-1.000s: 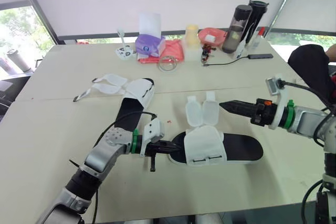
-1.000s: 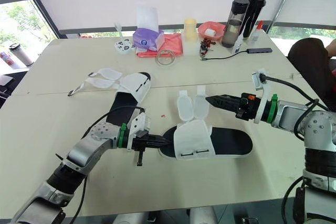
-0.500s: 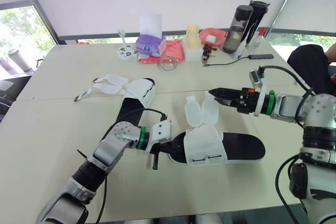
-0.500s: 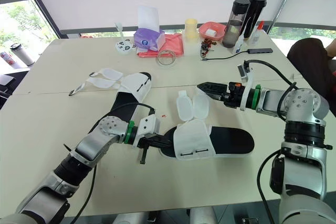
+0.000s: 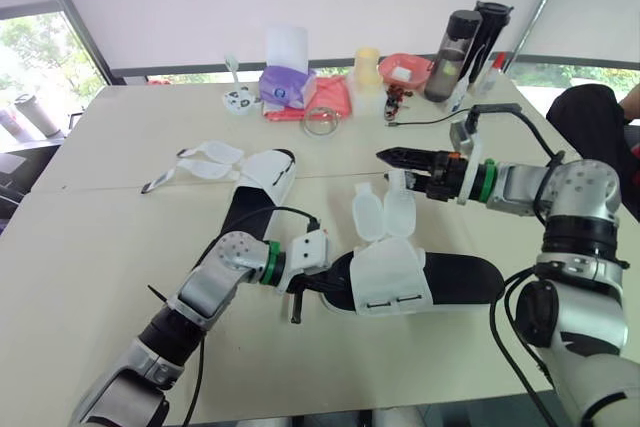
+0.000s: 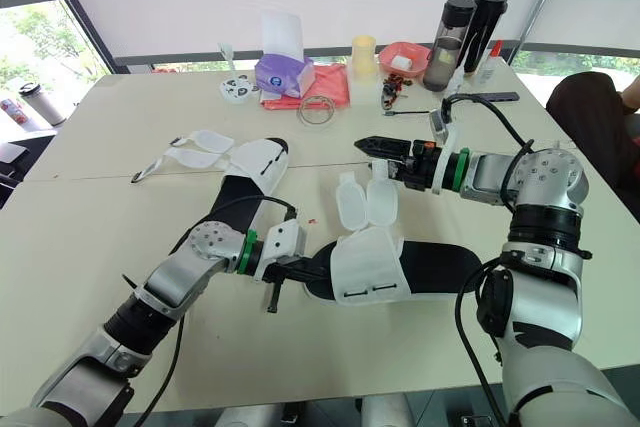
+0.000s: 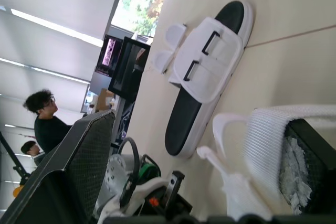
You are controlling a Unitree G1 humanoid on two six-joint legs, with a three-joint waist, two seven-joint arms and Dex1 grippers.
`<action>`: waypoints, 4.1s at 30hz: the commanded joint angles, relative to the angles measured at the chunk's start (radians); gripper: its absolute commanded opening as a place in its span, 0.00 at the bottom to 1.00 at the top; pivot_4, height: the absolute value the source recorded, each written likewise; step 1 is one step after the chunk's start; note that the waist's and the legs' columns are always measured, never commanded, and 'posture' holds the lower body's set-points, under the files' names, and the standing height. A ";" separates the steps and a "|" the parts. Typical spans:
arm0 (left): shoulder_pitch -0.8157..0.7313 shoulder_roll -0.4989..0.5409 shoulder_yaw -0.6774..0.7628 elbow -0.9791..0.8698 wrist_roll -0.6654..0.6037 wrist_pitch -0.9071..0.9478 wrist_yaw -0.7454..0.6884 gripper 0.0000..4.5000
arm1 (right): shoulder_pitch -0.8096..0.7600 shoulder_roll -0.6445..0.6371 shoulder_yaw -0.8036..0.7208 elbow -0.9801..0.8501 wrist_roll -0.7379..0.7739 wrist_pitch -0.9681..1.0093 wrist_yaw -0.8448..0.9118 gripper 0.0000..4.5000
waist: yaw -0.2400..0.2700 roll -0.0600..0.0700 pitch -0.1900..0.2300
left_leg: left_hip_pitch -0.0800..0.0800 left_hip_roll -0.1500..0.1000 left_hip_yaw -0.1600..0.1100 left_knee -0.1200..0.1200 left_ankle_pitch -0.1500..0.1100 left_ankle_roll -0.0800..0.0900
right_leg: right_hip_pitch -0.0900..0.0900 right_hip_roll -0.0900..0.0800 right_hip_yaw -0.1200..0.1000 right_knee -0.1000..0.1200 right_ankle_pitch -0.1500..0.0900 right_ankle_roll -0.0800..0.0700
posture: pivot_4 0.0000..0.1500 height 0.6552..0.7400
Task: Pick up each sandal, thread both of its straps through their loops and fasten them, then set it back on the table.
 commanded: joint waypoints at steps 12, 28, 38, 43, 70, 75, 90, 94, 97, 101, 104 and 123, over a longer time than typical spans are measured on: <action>0.026 0.001 -0.026 -0.014 0.026 0.005 -0.002 0.00 | 0.143 -0.025 0.090 -0.347 -0.060 -0.218 0.181 0.01 | 0.001 0.000 0.000 | 0.000 0.000 0.000 0.000 0.000 0.000 | 0.000 0.000 0.000 0.002 0.000 0.001 | 1.00 1.00; 0.025 -0.004 -0.031 0.006 0.033 -0.015 -0.017 0.00 | 0.594 -0.301 0.518 -0.531 -0.982 -1.987 0.536 0.01 | -0.002 0.000 -0.001 | 0.005 0.000 0.003 0.002 0.000 0.000 | 0.004 0.004 0.002 0.001 0.002 0.006 | 1.00 1.00; 0.021 -0.017 -0.027 0.021 0.036 -0.022 -0.019 0.00 | 0.473 -0.320 0.497 -0.237 -1.321 -2.582 0.222 0.10 | 0.000 0.000 -0.001 | 0.005 0.000 0.003 0.002 0.000 -0.001 | 0.003 0.005 0.005 0.001 0.002 0.005 | 1.00 1.00; 0.024 -0.018 -0.024 0.022 0.036 -0.019 -0.017 0.00 | 0.477 -0.334 0.495 -0.213 -1.331 -2.610 0.155 0.53 | -0.001 0.000 -0.001 | 0.005 0.000 0.004 0.002 0.001 -0.001 | 0.004 0.005 0.006 0.002 0.000 0.001 | 1.00 1.00; 0.028 -0.025 -0.016 0.047 0.040 -0.051 -0.016 0.00 | 0.908 -0.587 0.146 -0.998 0.573 -0.621 0.104 0.99 | 0.001 0.002 -0.002 | 0.006 0.002 0.003 0.003 -0.001 0.003 | 0.009 0.002 0.007 -0.003 0.000 -0.001 | 1.00 1.00; 0.028 -0.027 -0.016 0.045 0.043 -0.054 -0.011 0.00 | 0.882 -0.513 0.206 -0.994 0.480 -0.605 0.057 0.99 | 0.002 0.001 -0.003 | 0.005 0.002 0.003 0.004 -0.002 0.003 | 0.008 0.001 0.006 -0.004 0.001 0.000 | 1.00 1.00; 0.033 -0.037 -0.011 0.028 0.041 -0.037 0.016 0.00 | 0.794 -0.376 0.309 -0.968 0.353 -0.531 0.087 0.99 | 0.005 0.001 -0.003 | 0.004 0.002 0.003 0.005 -0.002 0.003 | 0.007 0.002 0.005 -0.004 0.001 0.001 | 1.00 1.00; 0.035 -0.035 -0.009 0.028 0.041 -0.034 0.021 0.00 | 0.804 -0.357 0.308 -0.994 0.375 -0.501 0.083 0.99 | 0.005 0.001 -0.003 | 0.004 0.002 0.003 0.005 -0.002 0.003 | 0.007 0.002 0.005 -0.004 0.001 0.001 | 1.00 1.00; 0.038 -0.036 -0.009 0.028 0.042 -0.035 0.025 0.00 | 0.815 -0.343 0.310 -1.008 0.385 -0.487 0.070 0.99 | 0.005 0.001 -0.003 | 0.004 0.002 0.003 0.005 -0.002 0.003 | 0.007 0.002 0.005 -0.004 0.001 0.001 | 1.00 1.00; 0.040 -0.039 -0.012 0.028 0.044 -0.034 0.029 0.00 | 0.815 -0.303 0.319 -1.013 0.384 -0.483 0.041 0.99 | 0.004 0.001 -0.003 | 0.004 0.002 0.003 0.005 -0.002 0.003 | 0.007 0.002 0.005 -0.004 0.001 0.001 | 1.00 1.00; 0.039 -0.042 -0.014 0.032 0.045 -0.035 0.031 0.00 | 0.799 -0.257 0.331 -1.000 0.388 -0.480 0.008 0.94 | 0.005 0.001 -0.003 | 0.004 0.002 0.003 0.005 -0.002 0.003 | 0.007 0.002 0.006 -0.004 0.001 0.001 | 1.00 1.00; 0.043 -0.043 -0.009 0.035 0.049 -0.044 0.045 0.00 | 0.810 -0.282 0.244 -0.972 0.396 -0.454 0.040 0.01 | 0.014 0.001 -0.003 | 0.004 0.001 0.003 0.005 -0.002 0.003 | 0.007 0.002 0.005 -0.004 0.002 0.001 | 1.00 1.00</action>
